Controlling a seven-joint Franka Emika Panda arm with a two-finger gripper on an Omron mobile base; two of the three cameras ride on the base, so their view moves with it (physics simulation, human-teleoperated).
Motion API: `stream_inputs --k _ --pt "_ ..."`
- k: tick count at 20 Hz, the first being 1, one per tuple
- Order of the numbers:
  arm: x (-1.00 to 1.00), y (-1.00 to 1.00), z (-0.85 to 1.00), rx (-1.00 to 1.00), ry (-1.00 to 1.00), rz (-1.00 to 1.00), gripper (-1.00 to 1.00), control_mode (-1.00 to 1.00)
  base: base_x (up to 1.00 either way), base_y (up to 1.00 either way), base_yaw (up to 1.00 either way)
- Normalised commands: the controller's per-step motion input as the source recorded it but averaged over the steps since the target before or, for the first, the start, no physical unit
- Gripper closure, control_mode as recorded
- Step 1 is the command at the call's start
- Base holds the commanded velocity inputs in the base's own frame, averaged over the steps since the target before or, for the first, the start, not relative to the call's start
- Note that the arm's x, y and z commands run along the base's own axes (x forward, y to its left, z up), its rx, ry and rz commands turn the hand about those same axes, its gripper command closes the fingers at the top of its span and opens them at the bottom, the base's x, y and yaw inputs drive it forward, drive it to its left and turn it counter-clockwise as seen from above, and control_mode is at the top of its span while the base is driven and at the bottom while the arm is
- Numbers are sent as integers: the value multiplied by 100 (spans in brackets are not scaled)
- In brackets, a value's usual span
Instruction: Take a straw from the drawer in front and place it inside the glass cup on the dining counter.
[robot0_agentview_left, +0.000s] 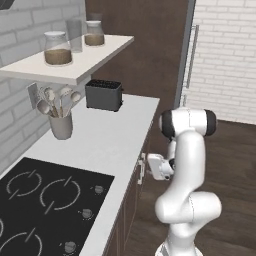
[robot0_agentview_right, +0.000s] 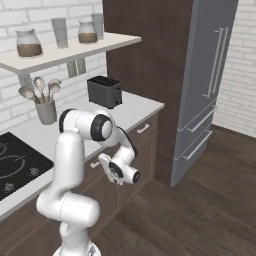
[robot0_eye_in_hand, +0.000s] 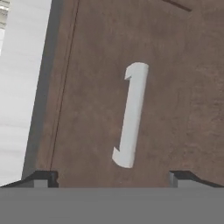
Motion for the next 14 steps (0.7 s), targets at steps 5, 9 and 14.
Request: stream_inputs --k 5,9,14 --pt "38 14 -29 0 5 0 -100 -100 0 0 0" --pt "32 14 -28 0 3 0 -100 -100 0 0 0" --pt "26 7 -30 0 0 0 -100 -100 0 0 0"
